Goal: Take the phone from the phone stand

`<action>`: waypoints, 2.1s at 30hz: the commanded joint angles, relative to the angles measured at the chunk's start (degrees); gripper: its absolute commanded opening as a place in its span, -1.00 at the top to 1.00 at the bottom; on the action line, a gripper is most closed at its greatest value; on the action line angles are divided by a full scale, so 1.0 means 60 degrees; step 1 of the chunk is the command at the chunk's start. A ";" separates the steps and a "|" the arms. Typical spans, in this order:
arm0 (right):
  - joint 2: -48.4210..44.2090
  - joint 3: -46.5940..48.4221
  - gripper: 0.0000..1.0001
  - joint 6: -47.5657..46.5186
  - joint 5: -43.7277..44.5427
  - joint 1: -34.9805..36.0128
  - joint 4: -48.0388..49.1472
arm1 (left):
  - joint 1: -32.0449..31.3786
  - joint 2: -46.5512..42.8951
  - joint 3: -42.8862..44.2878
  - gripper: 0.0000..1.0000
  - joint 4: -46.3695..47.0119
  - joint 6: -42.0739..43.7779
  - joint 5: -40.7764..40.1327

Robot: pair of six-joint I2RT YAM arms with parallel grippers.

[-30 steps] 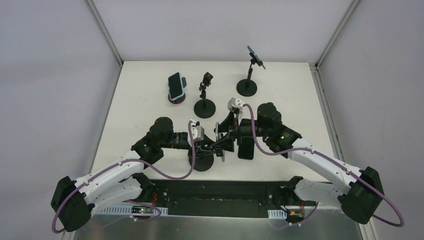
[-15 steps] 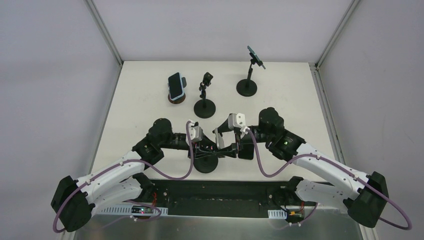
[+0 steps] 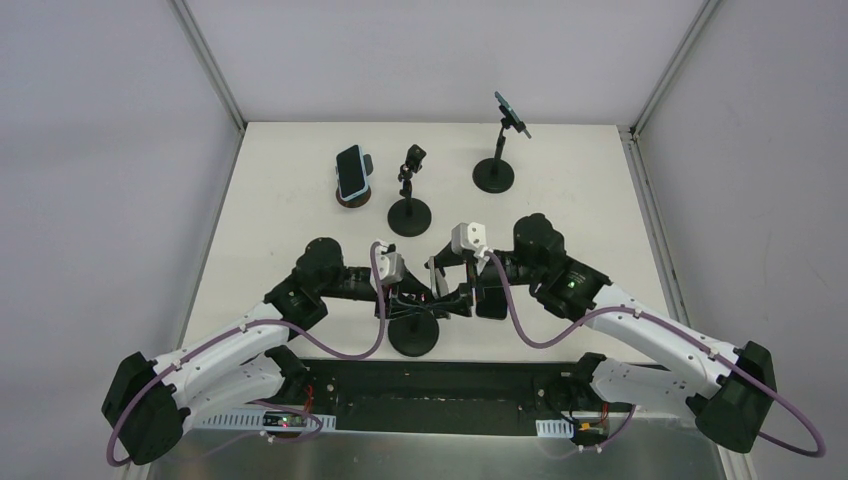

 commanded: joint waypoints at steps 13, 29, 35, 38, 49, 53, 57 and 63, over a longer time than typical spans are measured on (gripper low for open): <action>-0.0071 0.0302 1.00 0.1728 0.0111 0.0230 0.1291 | 0.0164 0.0212 0.0451 -0.42 0.0822 -0.0193 -0.0500; 0.0176 0.0509 1.00 0.1815 0.0108 0.0343 0.1779 | -0.0172 0.0861 0.0901 -0.34 0.0829 -0.0413 -0.0117; 0.0086 0.0442 1.00 0.1699 0.0221 0.0396 0.1568 | -0.0166 0.1027 0.1098 0.00 0.0821 -0.0617 -0.0361; -0.0048 0.0363 1.00 0.1540 0.0327 0.0401 0.1346 | -0.0175 0.1143 0.1221 0.41 0.0821 -0.0617 -0.0355; -0.0591 0.0000 1.00 0.1065 0.0948 0.0401 0.0615 | -0.0174 0.1109 0.1253 1.00 0.0827 -0.0734 -0.0805; -0.0707 -0.0085 0.80 0.1020 0.1137 0.0405 0.0317 | -0.0174 0.1113 0.1183 1.00 0.0826 -0.0734 -0.0885; -0.0828 0.0006 0.37 0.0864 0.1204 0.0398 -0.0382 | -0.0174 0.0972 0.0958 1.00 0.0821 -0.0344 -0.1070; -0.0671 0.0556 -0.29 0.0491 0.0863 0.0404 -0.1860 | -0.0170 0.0976 0.0954 1.00 0.0809 -0.0380 -0.1029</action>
